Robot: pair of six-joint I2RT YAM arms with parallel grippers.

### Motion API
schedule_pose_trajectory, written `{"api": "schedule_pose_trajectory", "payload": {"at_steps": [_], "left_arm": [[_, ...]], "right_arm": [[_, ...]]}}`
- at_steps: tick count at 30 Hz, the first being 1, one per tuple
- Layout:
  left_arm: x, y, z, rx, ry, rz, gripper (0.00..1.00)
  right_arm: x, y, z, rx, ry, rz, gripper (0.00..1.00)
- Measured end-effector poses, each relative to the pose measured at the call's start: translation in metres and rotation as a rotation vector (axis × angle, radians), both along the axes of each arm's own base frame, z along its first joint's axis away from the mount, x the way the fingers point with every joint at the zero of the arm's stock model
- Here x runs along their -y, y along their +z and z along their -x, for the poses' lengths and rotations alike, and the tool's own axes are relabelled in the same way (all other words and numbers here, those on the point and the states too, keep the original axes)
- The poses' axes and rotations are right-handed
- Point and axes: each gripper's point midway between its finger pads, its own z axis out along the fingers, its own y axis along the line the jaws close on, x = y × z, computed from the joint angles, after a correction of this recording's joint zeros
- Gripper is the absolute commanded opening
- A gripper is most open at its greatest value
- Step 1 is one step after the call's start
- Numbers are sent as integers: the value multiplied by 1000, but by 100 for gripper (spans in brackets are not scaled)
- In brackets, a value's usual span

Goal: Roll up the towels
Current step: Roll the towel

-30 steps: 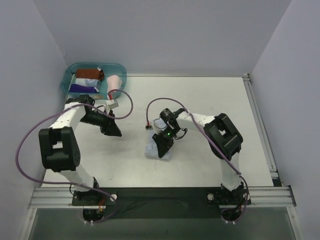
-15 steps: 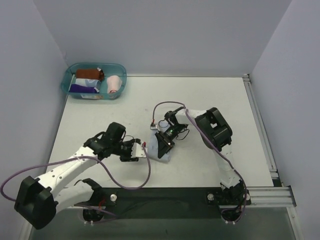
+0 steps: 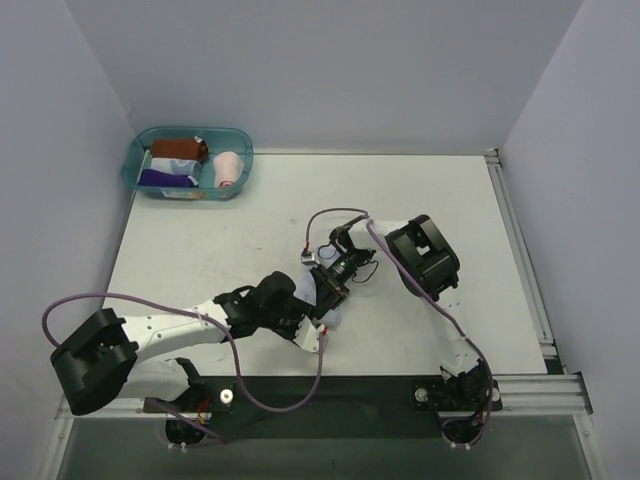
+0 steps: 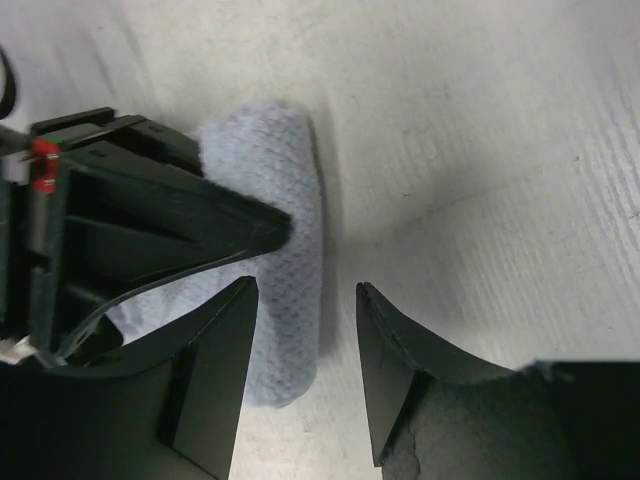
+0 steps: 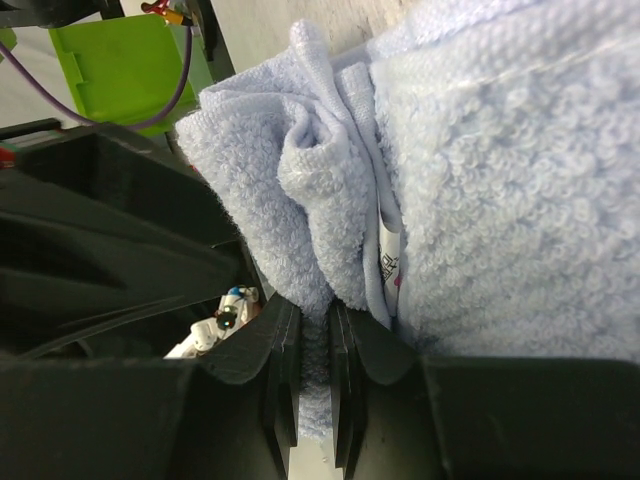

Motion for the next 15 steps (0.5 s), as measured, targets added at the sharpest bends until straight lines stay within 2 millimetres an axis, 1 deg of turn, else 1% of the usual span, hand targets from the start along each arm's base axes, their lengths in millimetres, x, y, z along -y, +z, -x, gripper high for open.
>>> {"api": "schedule_pose_trajectory", "payload": {"at_steps": [3, 4, 5, 8, 11, 12, 14, 15], "left_arm": [[0, -20, 1, 3, -15, -46, 49], [1, -24, 0, 4, -18, -58, 43], [1, -27, -1, 10, -20, -63, 40], [6, -26, -5, 24, -17, -61, 31], [9, -26, -9, 20, 0, -65, 26], [10, -26, -10, 16, 9, -67, 31], [10, -26, -11, 13, 28, -73, 46], [10, -27, -11, 6, 41, -76, 55]], "right_arm": [[0, 0, 0, 0, 1, 0, 0], [0, 0, 0, 1, 1, 1, 0], [0, 0, 0, 1, 2, 2, 0], [1, -1, 0, 7, 6, 14, 0], [3, -1, -3, 25, 16, 35, 0], [3, -1, -5, 33, 21, 44, 0], [4, -1, -8, 51, 32, 54, 0], [4, -1, -9, 60, 37, 57, 0]]}}
